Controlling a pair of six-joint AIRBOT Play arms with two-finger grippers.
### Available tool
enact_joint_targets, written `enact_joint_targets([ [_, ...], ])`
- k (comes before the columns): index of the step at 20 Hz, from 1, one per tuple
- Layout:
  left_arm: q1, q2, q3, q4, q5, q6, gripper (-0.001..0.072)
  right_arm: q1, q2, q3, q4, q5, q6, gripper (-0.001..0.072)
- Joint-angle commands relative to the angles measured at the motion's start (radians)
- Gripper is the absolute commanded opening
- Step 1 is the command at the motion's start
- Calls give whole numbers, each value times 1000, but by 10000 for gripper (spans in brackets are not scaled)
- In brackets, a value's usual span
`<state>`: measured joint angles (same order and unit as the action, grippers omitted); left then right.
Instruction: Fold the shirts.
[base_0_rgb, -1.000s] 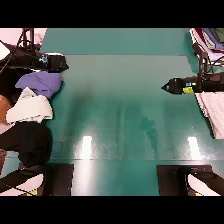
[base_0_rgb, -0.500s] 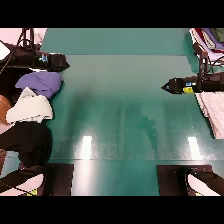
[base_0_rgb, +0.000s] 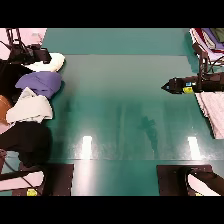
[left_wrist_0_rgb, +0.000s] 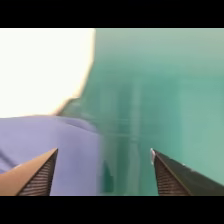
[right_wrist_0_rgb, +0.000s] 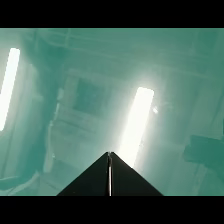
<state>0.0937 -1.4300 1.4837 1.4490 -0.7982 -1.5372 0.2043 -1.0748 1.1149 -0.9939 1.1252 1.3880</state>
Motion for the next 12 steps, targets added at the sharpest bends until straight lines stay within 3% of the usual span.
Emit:
enact_joint_targets([
  [1, 87, -185, 101, 25, 13, -4, 707, 1, 0, 1, 0, 0, 0, 20],
  [6, 128, -393, 249, 27, 24, 26, 707, 1, 0, 1, 0, 1, 0, 19],
  [12, 134, -455, 264, 26, 111, 53, 706, 2, 0, 1, 8, 1, 1, 19],
])
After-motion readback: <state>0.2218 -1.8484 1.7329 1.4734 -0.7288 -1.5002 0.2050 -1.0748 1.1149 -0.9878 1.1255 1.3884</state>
